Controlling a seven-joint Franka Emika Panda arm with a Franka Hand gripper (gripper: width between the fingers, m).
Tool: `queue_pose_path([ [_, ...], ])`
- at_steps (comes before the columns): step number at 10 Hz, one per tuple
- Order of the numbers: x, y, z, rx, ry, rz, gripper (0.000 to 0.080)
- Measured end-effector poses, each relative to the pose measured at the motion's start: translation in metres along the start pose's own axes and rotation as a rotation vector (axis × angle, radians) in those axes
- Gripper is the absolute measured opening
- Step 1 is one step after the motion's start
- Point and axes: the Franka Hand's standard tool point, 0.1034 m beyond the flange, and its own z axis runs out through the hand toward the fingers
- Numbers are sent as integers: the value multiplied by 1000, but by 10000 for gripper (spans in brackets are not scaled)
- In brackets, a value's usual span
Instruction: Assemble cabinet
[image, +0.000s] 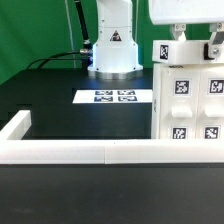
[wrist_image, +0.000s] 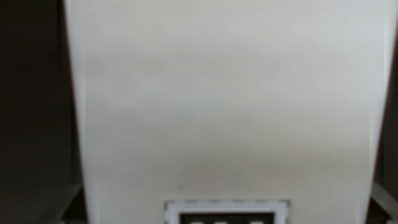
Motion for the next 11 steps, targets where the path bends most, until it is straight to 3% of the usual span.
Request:
queue_pose_path([
  [4,-1,0,1,5,-27,246,546],
  [6,-2,0,1,5,-27,225,593],
  [7,-3,-1,-3,2,-30,182,757],
  [11,-4,-9,-30,43,-55,126,797],
])
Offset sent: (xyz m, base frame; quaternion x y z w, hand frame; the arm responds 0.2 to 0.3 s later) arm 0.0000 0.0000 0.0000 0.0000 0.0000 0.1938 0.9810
